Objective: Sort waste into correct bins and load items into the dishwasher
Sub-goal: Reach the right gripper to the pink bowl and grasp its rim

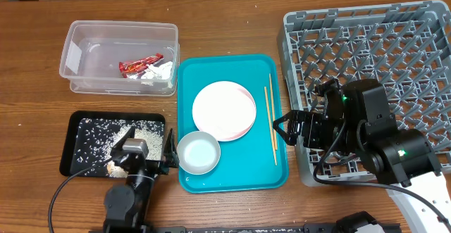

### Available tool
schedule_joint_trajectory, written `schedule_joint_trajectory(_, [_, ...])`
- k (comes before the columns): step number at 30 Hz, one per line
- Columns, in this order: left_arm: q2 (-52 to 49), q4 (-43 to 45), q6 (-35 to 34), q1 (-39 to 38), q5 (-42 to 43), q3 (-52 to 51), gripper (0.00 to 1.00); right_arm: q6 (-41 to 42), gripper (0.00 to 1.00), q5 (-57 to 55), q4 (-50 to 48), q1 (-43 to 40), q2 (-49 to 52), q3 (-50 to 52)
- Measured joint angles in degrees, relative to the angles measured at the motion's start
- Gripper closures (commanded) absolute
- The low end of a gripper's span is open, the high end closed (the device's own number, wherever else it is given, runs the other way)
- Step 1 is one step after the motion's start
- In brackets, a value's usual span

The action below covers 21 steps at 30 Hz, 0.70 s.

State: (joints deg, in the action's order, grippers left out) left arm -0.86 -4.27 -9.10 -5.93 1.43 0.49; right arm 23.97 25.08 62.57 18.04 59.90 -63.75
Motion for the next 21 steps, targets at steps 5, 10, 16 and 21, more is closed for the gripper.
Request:
schedule_joint_trajectory(5, [0.0, -0.02, -0.44, 0.02, 0.0, 0.0, 0.0, 0.02, 0.0, -0.02, 0.02, 0.0, 0.0, 0.0])
schedule_joint_trajectory(10, [0.0, -0.02, -0.48, 0.02, 0.0, 0.0, 0.0, 0.0, 0.0, 0.0, 0.0, 0.0, 0.0, 0.0])
schedule_joint_trajectory(16, [0.0, -0.02, -0.72, 0.02, 0.0, 0.0, 0.0, -0.02, 0.0, 0.0, 0.02, 0.0, 0.0, 0.0])
schedule_joint_trajectory(21, [0.0, 0.0, -1.09, 0.02, 0.0, 0.0, 0.0, 0.0, 0.0, 0.02, 0.0, 0.0, 0.0, 0.0])
